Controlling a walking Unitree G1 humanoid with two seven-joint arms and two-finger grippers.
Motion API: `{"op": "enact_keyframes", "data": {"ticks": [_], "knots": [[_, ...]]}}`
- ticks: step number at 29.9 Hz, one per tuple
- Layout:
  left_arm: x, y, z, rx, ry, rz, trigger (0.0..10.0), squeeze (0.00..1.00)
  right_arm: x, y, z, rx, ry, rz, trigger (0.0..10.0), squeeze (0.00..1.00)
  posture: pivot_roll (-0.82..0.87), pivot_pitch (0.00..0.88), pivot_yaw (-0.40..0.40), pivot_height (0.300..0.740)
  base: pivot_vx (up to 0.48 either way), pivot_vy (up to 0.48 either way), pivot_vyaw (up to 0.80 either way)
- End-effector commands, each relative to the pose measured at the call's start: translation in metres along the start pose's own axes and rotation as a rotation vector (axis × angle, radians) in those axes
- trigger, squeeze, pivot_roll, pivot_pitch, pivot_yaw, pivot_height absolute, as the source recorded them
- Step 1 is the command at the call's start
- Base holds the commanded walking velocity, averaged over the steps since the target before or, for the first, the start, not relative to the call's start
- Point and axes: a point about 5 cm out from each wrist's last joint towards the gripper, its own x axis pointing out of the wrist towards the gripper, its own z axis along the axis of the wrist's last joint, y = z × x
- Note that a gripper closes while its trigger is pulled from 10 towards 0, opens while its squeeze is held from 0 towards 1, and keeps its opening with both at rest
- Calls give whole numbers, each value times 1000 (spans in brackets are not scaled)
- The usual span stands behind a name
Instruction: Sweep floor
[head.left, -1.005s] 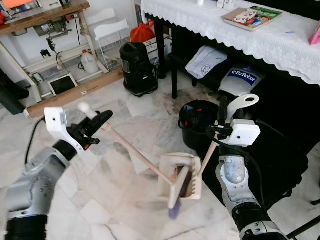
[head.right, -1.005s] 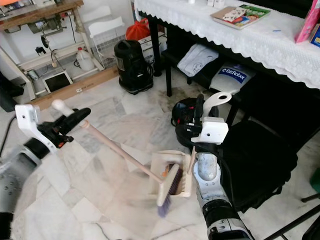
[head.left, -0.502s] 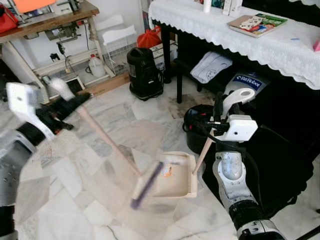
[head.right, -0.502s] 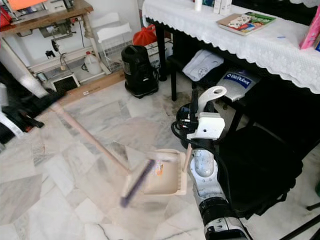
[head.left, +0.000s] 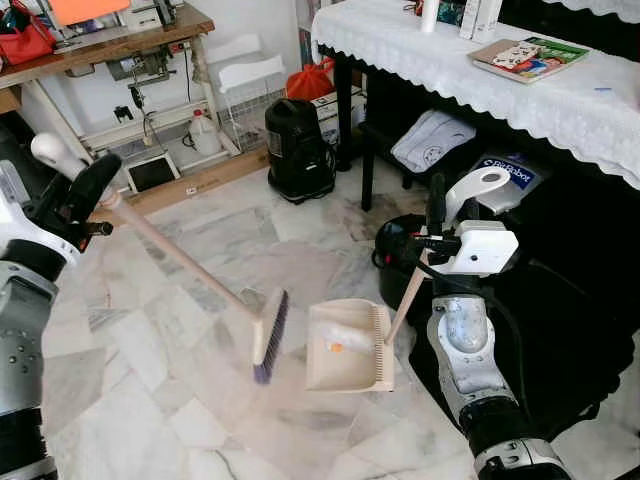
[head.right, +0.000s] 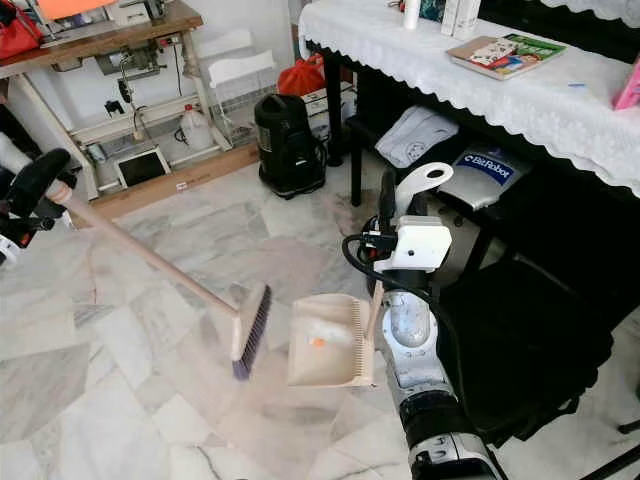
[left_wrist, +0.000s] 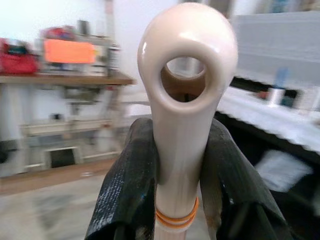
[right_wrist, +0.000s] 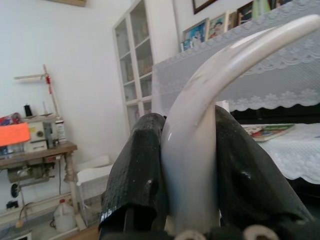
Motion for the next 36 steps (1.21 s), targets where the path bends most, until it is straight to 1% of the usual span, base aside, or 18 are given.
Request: {"op": "enact_keyframes", "data": {"ticks": [1, 2, 5, 6, 8, 10, 13, 14, 16, 20, 24, 26, 33, 36], "knots": [[-3, 7, 4, 62, -40, 68, 10000, 0, 14, 4, 19, 38, -88, -3, 10000, 0, 37, 36, 81, 740, 0, 0, 0], [-5, 6, 0, 75, -37, 80, 10000, 0, 14, 4, 20, 46, -87, -5, 10000, 0, 37, 36, 81, 740, 0, 0, 0], [-15, -5, -19, 108, -9, 97, 10000, 0, 14, 6, 21, 82, -76, -10, 10000, 0, 23, 36, 72, 740, 0, 0, 0], [-20, -13, -31, 96, 10, 94, 10000, 0, 14, 5, 21, 104, -63, -19, 10000, 0, 17, 33, 65, 740, 0, 0, 0], [-24, -25, -41, 101, 20, 70, 10000, 0, 13, 4, 20, 117, -45, -29, 10000, 0, 15, 30, 59, 740, 0, 0, 0], [-25, -32, -47, 98, 24, 64, 10000, 0, 13, 3, 19, 110, -35, -27, 10000, 0, 12, 25, 53, 740, 0, 0, 0], [-28, -45, -55, 60, 13, 76, 10000, 0, 12, 2, 19, 105, -32, -20, 10000, 0, 11, 4, 38, 740, 0, 0, 0], [-27, -54, -58, 50, 7, 59, 10000, 0, 12, 1, 21, 101, -37, -9, 10000, 0, 9, 0, 34, 740, 0, 0, 0], [-25, -60, -59, 44, 0, 49, 10000, 0, 13, 1, 22, 97, -39, 0, 10000, 0, 1, 0, 32, 740, 0, 0, 0], [-21, -65, -59, 67, -25, 34, 10000, 0, 13, -1, 23, 78, -32, 6, 10000, 0, -11, 0, 29, 740, 0, 0, 0], [-18, -62, -60, 82, -37, 55, 10000, 0, 14, -2, 25, 57, -33, 19, 10000, 0, -24, 0, 21, 740, 0, 0, 0], [-18, -60, -61, 87, -38, 62, 10000, 0, 14, -3, 26, 45, -35, 30, 10000, 0, -36, 0, 5, 740, 0, 0, 447], [-18, -60, -62, 108, -53, 76, 10000, 0, 17, -6, 26, 31, -26, 45, 10000, 0, -27, 0, -1, 740, 0, 0, 455], [-16, -63, -58, 166, -77, 50, 10000, 0, 15, -2, 25, 31, -16, 54, 10000, 0, -18, 0, 4, 740, 0, 0, 492]]}}
